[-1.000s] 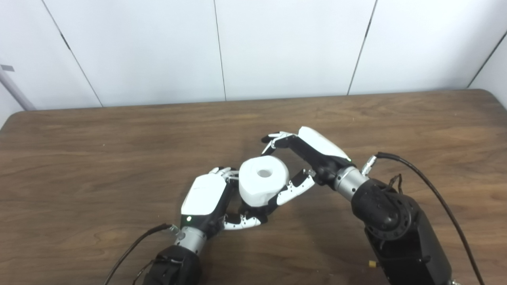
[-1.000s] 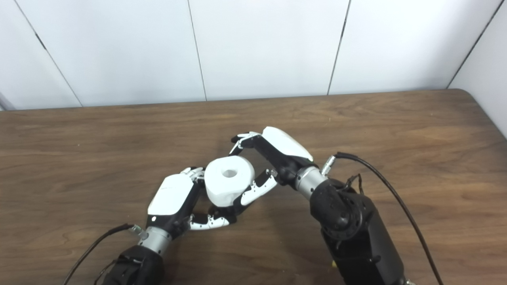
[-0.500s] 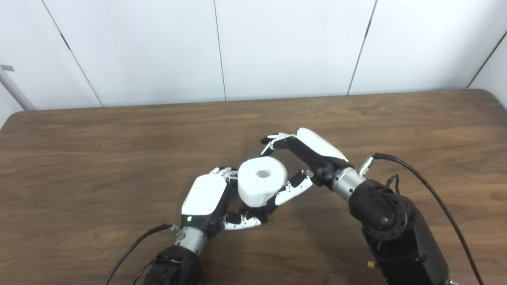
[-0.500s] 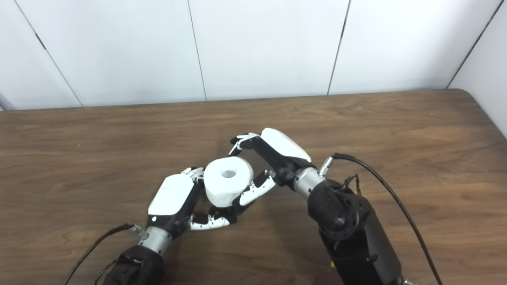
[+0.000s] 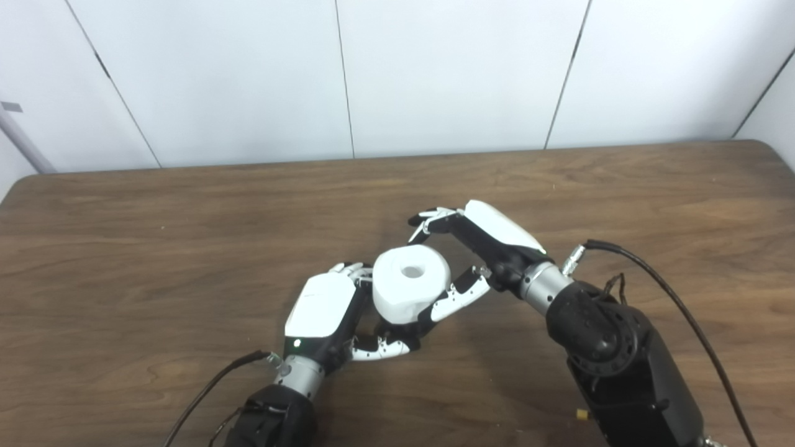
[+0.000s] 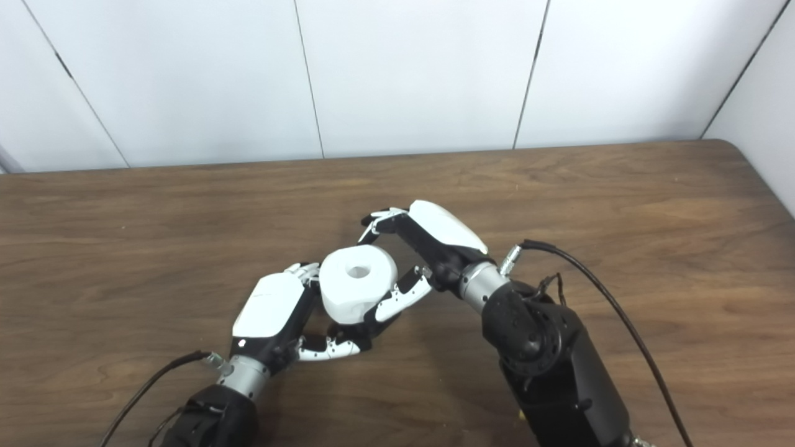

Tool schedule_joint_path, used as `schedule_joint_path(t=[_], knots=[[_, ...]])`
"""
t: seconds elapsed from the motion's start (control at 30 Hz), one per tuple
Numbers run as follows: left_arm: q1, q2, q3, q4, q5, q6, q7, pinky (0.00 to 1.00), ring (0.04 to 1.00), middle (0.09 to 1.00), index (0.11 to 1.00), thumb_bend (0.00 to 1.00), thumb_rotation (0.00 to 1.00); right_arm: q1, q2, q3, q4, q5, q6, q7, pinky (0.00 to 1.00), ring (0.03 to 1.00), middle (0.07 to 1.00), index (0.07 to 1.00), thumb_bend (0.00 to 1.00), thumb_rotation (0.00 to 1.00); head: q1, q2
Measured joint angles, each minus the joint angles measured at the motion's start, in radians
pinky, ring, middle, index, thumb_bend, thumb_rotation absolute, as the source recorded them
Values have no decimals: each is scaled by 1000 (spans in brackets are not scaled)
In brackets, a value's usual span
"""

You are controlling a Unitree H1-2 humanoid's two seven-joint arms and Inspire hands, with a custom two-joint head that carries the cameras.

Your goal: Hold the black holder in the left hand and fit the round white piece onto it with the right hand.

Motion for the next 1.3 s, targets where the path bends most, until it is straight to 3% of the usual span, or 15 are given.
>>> schedule_joint_path(t=[1.3], knots=[[-1,0,-1,0,2,1,0,911,862,782,485,522,51,0,-19,15,0,7,-1,-5,1000,955,858,485,524,139,-5,9]])
